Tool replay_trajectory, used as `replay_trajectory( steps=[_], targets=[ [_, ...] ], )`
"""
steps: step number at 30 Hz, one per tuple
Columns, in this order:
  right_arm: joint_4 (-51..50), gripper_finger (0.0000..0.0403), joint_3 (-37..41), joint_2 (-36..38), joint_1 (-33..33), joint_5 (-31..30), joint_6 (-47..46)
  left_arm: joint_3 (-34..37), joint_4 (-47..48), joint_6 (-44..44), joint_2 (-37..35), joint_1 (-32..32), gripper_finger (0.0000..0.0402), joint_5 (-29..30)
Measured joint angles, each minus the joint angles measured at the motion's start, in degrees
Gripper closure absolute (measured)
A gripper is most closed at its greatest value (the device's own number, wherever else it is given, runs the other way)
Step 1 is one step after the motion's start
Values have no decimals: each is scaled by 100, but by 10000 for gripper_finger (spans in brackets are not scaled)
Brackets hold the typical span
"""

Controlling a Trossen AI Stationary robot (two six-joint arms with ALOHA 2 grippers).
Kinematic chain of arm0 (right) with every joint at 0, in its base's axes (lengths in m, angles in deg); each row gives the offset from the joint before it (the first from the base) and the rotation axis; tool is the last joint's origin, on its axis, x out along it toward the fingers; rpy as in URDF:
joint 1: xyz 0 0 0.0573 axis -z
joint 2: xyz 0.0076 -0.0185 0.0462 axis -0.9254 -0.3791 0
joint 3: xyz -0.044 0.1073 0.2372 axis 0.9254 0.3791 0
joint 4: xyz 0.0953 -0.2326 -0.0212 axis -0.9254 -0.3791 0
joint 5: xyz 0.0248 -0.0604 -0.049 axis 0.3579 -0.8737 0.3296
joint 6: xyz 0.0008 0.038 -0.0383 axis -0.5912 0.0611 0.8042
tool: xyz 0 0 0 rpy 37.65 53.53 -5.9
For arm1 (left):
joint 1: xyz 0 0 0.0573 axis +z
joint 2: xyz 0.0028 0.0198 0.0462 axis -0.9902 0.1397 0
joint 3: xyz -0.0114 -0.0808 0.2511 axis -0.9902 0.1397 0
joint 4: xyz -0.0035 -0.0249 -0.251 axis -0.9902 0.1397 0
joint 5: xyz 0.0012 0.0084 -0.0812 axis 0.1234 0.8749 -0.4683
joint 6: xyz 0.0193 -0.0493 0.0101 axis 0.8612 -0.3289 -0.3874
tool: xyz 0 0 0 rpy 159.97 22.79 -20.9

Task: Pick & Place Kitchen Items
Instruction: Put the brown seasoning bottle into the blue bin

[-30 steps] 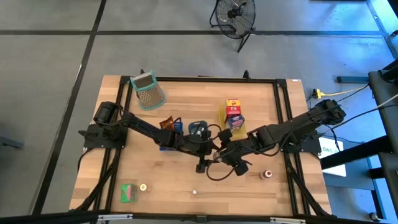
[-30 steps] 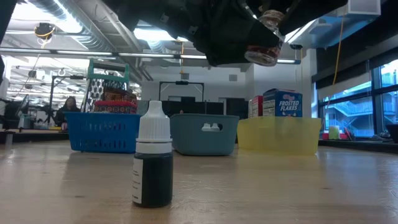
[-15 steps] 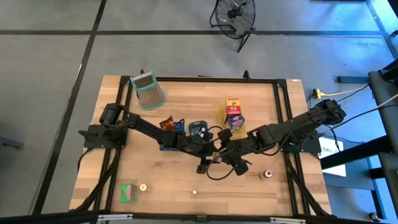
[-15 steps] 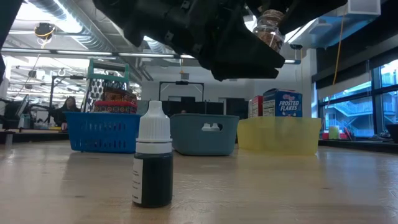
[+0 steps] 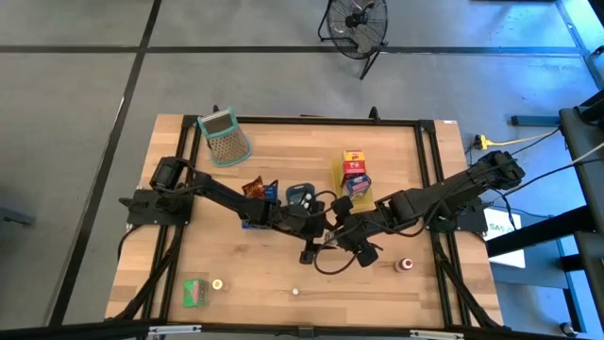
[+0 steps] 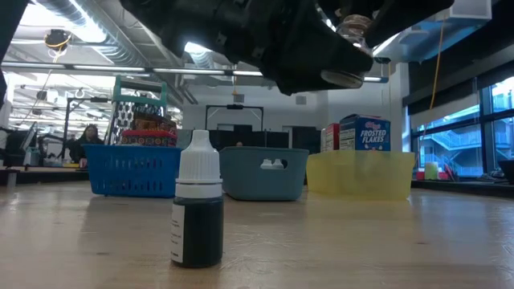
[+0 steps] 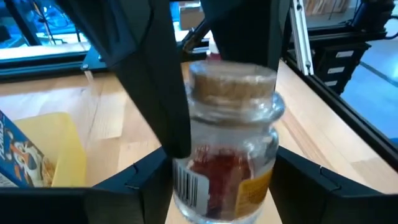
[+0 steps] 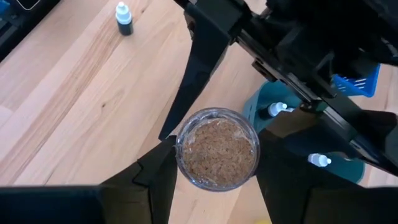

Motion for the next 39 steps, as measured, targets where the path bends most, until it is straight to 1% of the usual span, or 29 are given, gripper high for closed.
replay_trajectory(
  steps=[5, 11, 18, 22, 27, 32, 35, 37, 39],
  targets=[
    [2, 212, 0, 0, 0, -1, -9, -1, -240, 67, 0, -3, 178, -6],
    [12, 212, 0, 0, 0, 2, -9, -2, -224, 103, 0, -7, 180, -51],
    [23, 212, 0, 0, 0, 22, -11, -2, -216, 119, 0, -7, 211, -116],
    [26, 211, 2, 0, 0, 19, -9, -2, -214, 119, 0, -7, 212, -118],
    [44, 195, 7, 0, 0, -19, 16, -2, -209, 189, 0, -13, 212, -118],
    [13, 172, 7, -2, -52, -304, 97, -4, -122, 193, 0, -21, 212, -87],
    [-138, 168, 11, 56, -184, -833, -21, -4, 75, 199, -55, -36, 212, 67],
    [-320, 168, 11, 178, -301, -1238, -301, -9, 270, 269, -155, -42, 212, 177],
    [-626, 168, 11, 340, -433, -1629, -677, -9, 601, 334, -279, -53, 212, 160]
  ],
)
